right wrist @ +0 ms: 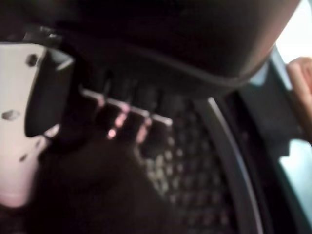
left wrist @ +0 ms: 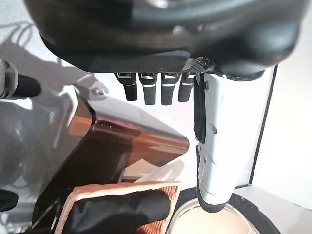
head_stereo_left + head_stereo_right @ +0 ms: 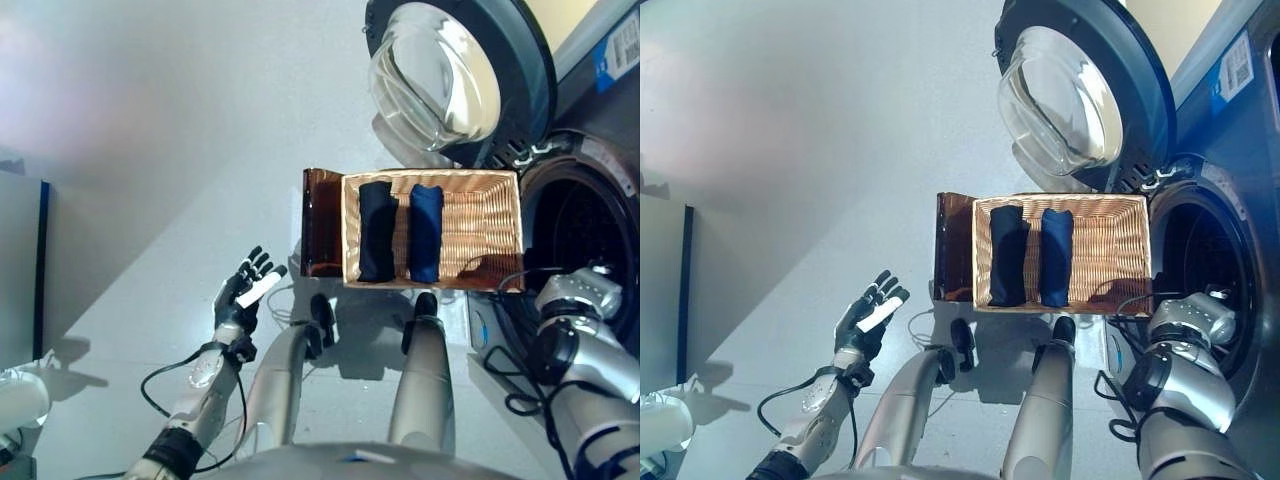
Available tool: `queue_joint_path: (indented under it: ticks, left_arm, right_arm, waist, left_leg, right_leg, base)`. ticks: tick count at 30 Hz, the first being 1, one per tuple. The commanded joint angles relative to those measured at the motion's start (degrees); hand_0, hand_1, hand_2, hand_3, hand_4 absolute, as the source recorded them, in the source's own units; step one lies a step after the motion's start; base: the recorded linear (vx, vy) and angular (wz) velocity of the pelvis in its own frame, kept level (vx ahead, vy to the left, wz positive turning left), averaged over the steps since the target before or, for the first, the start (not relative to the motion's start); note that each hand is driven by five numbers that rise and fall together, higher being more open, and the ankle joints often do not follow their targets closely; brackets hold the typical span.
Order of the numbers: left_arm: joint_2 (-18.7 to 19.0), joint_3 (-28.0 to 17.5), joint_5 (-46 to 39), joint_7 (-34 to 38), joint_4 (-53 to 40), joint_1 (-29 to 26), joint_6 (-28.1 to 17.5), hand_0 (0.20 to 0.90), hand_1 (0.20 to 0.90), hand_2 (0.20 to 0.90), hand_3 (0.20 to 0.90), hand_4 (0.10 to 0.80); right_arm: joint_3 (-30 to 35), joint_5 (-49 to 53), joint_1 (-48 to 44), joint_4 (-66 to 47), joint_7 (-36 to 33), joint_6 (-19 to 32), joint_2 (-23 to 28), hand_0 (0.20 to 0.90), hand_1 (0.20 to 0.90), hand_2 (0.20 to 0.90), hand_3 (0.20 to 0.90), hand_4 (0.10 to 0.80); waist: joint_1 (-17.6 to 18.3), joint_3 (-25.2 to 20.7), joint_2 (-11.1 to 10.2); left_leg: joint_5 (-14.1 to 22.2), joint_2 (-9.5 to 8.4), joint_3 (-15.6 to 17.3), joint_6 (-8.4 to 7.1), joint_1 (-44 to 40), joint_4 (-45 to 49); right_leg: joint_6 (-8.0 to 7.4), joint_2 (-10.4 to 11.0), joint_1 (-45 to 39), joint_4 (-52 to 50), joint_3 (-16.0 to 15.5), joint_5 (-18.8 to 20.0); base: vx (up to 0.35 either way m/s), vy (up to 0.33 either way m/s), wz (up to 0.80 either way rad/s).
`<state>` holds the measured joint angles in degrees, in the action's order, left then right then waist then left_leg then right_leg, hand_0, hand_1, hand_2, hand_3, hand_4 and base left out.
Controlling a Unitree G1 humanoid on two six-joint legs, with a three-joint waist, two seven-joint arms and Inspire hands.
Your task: Pick up the clothes and place them into the washing machine
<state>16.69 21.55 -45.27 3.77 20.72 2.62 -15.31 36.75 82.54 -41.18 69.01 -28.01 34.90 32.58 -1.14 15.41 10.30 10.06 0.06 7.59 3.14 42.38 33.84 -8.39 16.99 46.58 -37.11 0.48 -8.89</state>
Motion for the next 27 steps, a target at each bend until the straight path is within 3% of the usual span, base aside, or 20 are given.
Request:
queue_joint_path:
  ticks: [1,2,3,4,16,23,27]
  left_arm:
    - [2.2,-0.7,1.9,-0.4,-2.8,0.0,-2.9,0.9,0.9,0.9,0.9,0.8]
    - [2.2,-0.8,1.8,-0.4,-2.8,-0.1,-3.0,0.9,0.9,0.9,0.9,0.8]
    - [2.2,-0.9,1.8,-0.4,-2.9,-0.2,-3.1,0.9,0.9,0.9,0.9,0.8]
    - [2.2,-1.0,1.8,-0.3,-2.9,-0.2,-3.0,0.9,0.9,0.9,0.9,0.8]
    - [1.7,-2.3,0.4,0.2,-3.4,-0.4,-2.9,0.9,0.9,0.9,0.9,0.8]
    - [1.7,-2.9,0.3,0.3,-3.6,-0.2,-3.1,0.9,0.9,0.9,0.9,0.8]
    - [1.3,-3.4,0.9,0.6,-3.0,-0.5,-3.5,0.9,0.9,0.9,0.9,0.8]
  right_arm:
    - [-0.6,-3.8,1.3,2.1,0.3,4.6,10.0,0.2,0.2,0.2,0.2,0.3]
    - [-0.7,-3.8,1.3,2.6,0.3,4.4,10.1,0.2,0.2,0.2,0.2,0.3]
    - [-0.8,-3.7,1.4,3.2,0.3,4.1,10.3,0.389,0.389,0.389,0.389,0.435]
    - [-0.8,-3.6,1.4,3.7,0.2,3.9,10.3,0.9,0.9,0.9,0.9,0.8]
    - [-3.7,-0.7,0.5,3.6,3.8,1.7,5.9,0.9,0.9,0.9,0.9,0.8]
    - [-8.0,-2.5,0.0,1.2,5.9,0.7,0.1,0.9,0.9,0.9,0.9,0.8]
    - [-12.8,-8.8,2.2,3.3,5.1,-3.3,-4.2,0.9,0.9,0.9,0.9,0.8]
  waist:
    - [1.4,-2.6,0.2]
    - [1.4,-2.6,0.2]
    - [1.4,-2.7,0.2]
    - [1.4,-2.7,0.2]
    - [1.3,-2.3,-0.8]
    - [1.1,-1.7,-1.8]
    - [1.1,-1.2,-2.5]
  left_leg:
    - [3.5,2.21,-4.6,-4.35,-2.9,0.7]
    - [3.5,2.23,-4.6,-4.36,-2.9,0.7]
    - [3.6,2.23,-4.5,-4.39,-2.9,0.8]
    - [3.6,2.25,-4.5,-4.41,-2.9,0.9]
    - [3.4,2.23,-4.7,-4.61,-2.4,1.7]
    - [3.5,2.11,-4.6,-4.54,-3.1,1.8]
    - [3.2,2.18,-4.2,-4.47,-3.9,1.2]
  right_leg:
    - [1.49,-0.8,-2.8,1.2,-1.2,2.8]
    - [1.47,-0.8,-2.8,1.2,-1.2,2.8]
    - [1.49,-0.7,-2.8,1.2,-1.1,2.7]
    - [1.52,-0.7,-2.9,1.1,-1.1,2.7]
    - [1.83,-0.9,-3.7,1.2,-1.8,2.8]
    - [2.01,-0.9,-4.5,1.4,-1.7,3.2]
    - [1.91,-0.9,-5.5,2.7,-1.7,4.1]
  base:
    - [0.0,0.0,0.0]
    - [0.006,0.001,-0.03]
    - [0.01,0.001,-0.03]
    - [0.0,0.0,0.0]
    - [0.0,0.0,0.0]
    - [0.0,0.0,0.0]
    - [0.001,0.003,0.02]
